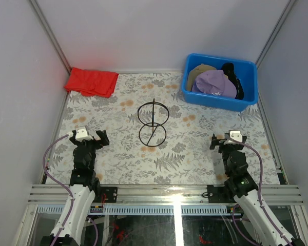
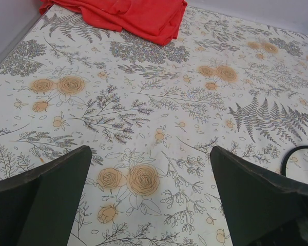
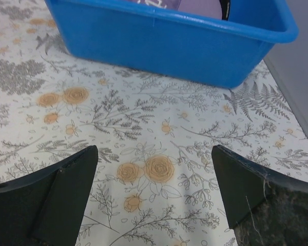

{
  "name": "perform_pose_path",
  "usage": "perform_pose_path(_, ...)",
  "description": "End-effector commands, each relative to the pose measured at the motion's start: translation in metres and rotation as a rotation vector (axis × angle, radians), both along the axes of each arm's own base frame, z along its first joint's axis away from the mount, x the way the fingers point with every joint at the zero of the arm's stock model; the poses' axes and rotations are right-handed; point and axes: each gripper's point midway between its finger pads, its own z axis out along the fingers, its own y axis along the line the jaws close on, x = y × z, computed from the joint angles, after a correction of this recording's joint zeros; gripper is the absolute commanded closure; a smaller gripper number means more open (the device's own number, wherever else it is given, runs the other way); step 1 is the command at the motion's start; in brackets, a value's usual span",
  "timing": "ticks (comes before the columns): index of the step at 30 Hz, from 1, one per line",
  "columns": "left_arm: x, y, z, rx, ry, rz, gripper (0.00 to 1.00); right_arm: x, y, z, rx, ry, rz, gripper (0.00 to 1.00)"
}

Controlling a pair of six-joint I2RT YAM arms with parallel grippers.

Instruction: Stack the hats

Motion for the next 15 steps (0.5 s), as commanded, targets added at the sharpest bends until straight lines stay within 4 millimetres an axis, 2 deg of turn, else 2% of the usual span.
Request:
perform_pose_path(1,-0.004,0.002,-0.024,0.018,0.01,0.011,0.0,-0.003,-0.001,-0.035,-0.021,0.025,0.0,0.01)
perform_pose_path(11,-0.003,-0.002,-0.025,0.028,0.02,-0.019,0.0,-0.003,0.004,-0.037,-0.035,0.036,0.035,0.01)
perform_pose_path(15,0.002,0.01,-0.006,0.012,0.066,0.062,0.0,-0.003,0.002,-0.018,-0.019,0.028,0.019,0.01)
